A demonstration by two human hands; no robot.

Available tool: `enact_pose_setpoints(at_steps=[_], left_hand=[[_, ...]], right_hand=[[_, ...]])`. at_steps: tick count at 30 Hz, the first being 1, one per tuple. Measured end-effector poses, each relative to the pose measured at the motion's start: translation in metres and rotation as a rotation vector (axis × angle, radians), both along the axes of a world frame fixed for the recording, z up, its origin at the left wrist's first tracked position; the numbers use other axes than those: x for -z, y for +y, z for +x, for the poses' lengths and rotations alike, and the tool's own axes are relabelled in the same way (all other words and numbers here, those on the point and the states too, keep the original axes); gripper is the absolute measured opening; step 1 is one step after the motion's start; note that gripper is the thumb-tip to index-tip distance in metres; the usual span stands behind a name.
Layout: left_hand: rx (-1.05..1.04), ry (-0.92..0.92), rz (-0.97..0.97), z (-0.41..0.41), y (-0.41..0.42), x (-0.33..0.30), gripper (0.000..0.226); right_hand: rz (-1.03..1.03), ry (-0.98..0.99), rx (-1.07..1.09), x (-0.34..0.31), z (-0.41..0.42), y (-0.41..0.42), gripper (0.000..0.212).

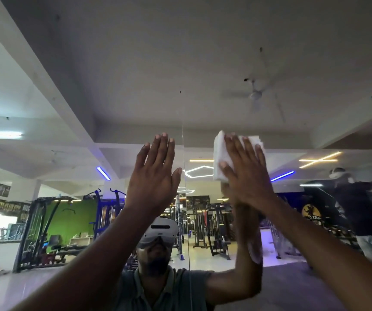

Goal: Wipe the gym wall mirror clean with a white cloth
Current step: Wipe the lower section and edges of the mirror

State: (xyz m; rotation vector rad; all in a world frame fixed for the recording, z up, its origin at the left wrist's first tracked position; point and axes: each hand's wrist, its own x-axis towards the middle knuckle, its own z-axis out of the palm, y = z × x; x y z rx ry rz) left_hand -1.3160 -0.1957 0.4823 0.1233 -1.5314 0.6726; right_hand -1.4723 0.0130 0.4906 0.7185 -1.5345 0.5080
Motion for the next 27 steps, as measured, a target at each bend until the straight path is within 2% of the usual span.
enact_pose_setpoints(at_steps=[4,7,11,14,18,20,21,22,24,26,27], left_hand=[[-0.004,-0.011,0.003,0.0,0.0,0.0,0.071],[-0.01,-0.018,0.007,0.001,0.0,-0.001,0.071],[-0.006,0.011,-0.006,0.001,0.0,-0.001,0.07],[-0.004,-0.01,-0.004,0.001,0.0,0.002,0.071],[0.001,0.001,-0.006,0.0,0.0,0.004,0.071],[0.004,0.011,-0.011,-0.002,0.0,0.003,0.071],[0.003,0.018,-0.011,-0.002,-0.001,0.002,0.071],[0.004,0.023,-0.013,-0.002,0.0,0.002,0.071],[0.006,0.033,-0.019,-0.001,0.0,0.003,0.07],[0.003,0.029,-0.021,-0.001,0.0,0.003,0.07],[0.004,0.023,-0.023,-0.001,0.0,0.003,0.07]], right_hand=[[-0.172,-0.11,-0.027,-0.06,-0.006,0.014,0.089],[-0.256,-0.119,-0.014,-0.043,0.008,-0.008,0.086],[-0.023,0.051,0.019,0.035,0.017,-0.026,0.08],[0.086,0.082,0.002,0.016,-0.004,0.007,0.079],[-0.217,-0.172,0.038,-0.057,-0.027,0.039,0.09],[-0.347,-0.263,0.028,-0.075,-0.013,0.024,0.087],[-0.345,-0.251,0.044,-0.074,0.003,0.008,0.084],[-0.293,-0.184,0.055,-0.066,0.02,-0.01,0.082],[-0.064,0.023,0.054,-0.032,0.043,-0.04,0.084],[0.159,0.121,0.025,-0.018,0.04,-0.036,0.088],[0.182,0.14,0.019,-0.025,0.031,-0.023,0.088]])
